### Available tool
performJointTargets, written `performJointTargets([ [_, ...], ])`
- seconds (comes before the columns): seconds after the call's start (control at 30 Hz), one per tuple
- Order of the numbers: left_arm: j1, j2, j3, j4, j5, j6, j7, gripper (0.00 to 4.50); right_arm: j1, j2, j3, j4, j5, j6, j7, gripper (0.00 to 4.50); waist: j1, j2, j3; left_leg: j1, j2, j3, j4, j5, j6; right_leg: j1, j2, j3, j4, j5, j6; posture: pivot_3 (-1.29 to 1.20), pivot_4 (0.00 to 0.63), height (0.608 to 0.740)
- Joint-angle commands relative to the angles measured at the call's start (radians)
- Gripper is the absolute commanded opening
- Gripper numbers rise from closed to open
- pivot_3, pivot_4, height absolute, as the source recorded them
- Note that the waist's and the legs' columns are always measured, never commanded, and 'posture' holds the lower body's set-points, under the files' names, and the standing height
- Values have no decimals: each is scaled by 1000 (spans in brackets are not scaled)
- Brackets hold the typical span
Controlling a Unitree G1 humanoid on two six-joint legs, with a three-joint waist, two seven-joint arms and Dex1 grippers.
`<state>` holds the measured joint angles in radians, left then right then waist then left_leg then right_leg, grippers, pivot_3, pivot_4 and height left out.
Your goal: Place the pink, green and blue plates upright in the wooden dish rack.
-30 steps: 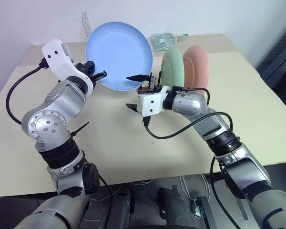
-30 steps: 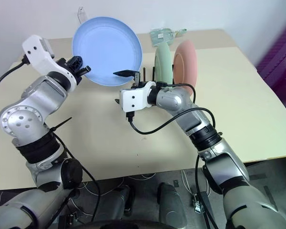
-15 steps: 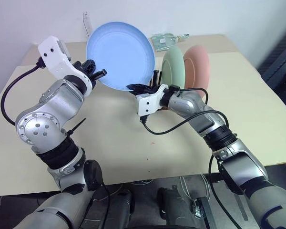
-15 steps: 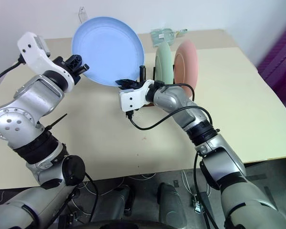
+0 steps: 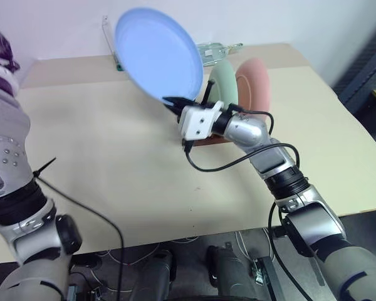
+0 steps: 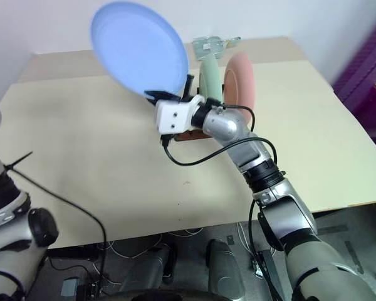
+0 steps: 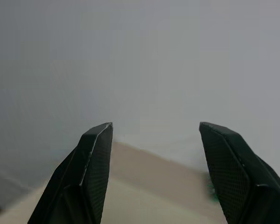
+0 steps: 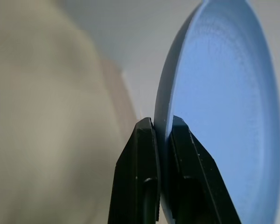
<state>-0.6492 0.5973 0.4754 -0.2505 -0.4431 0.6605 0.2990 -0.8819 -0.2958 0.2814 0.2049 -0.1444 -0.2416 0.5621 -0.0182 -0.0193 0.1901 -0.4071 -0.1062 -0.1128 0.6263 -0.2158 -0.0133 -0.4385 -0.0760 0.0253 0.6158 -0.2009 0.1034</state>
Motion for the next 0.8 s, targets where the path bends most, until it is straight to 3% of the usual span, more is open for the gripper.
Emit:
performJointTargets([
  [0.03, 250, 15, -182, -4, 62, -146, -296, 2999, -19, 107, -251, -255, 573, 508, -21, 0, 7, 4, -1, 1, 0, 0, 0, 0, 1, 1, -1, 0, 0, 0, 0, 0, 150, 740],
  [0.13, 382, 42, -315, -17, 139, -248, -443, 2999, -20, 121, -333, -349, 776, 761, -68, 0, 12, 3, -1, 0, -1, -2, 1, -5, 8, 2, -2, -1, 0, 0, 0, 0, 150, 740],
  [0.27, 504, -73, -398, -103, 11, -264, -612, 2999, -15, 154, -431, -380, 931, 981, -248, 0, 7, 4, -1, -1, 0, -1, 0, -6, 8, -1, -4, -1, 0, -1, -4, 0, 150, 740],
  [0.43, 505, -120, -407, -131, 2, -245, -660, 2999, -15, 172, -470, -385, 998, 1076, -347, 0, -1, 6, -1, -1, 2, 1, -2, -5, 8, -4, -3, 0, 1, 0, -3, 0, 150, 740],
  [0.8, 510, -145, -413, -204, -24, -184, -698, 2999, -34, 152, -474, -223, 966, 1187, -419, 0, 3, 6, -1, -1, 1, 2, 0, -5, 8, -3, -3, 0, 1, 0, -3, 0, 150, 740],
])
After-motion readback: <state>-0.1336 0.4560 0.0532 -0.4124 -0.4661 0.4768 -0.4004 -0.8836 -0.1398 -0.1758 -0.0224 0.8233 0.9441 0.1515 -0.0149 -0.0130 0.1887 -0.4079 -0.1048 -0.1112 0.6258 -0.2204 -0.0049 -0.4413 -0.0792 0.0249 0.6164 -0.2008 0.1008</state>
